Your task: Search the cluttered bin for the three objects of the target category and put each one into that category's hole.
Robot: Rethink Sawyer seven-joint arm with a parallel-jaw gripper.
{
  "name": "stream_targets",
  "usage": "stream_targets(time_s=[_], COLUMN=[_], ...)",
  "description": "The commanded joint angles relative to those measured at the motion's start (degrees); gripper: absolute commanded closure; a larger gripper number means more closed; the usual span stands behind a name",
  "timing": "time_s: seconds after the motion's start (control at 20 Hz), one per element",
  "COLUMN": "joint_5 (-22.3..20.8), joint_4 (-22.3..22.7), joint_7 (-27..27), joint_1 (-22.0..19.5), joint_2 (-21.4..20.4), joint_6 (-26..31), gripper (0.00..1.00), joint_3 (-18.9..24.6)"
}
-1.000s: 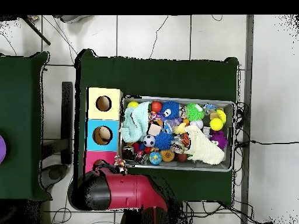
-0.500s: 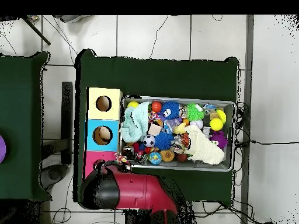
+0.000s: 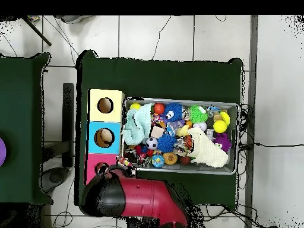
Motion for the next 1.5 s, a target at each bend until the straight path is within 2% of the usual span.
stream_targets(time_s=[0.05,0.3,1.0,1.2,1.5], joint_5=[1.5,1.2,1.8,2.1,3.4], joint_4=[-4.6,-5.9,-14.3,-15.3,-14.8], joint_7=[7.4,9.3,14.7,15.3,15.4], joint_1=[-1.1,-0.2,3.9,5.0,5.7], joint_2=[-2.2,-1.9,1.5,2.2,3.8], joint_6=[8.3,8.8,12.4,12.6,9.9], gripper=[1.0,1.0,1.0,1.0,1.0], joint_3=[0.5,0.1,-1.3,-2.2,-3.0])
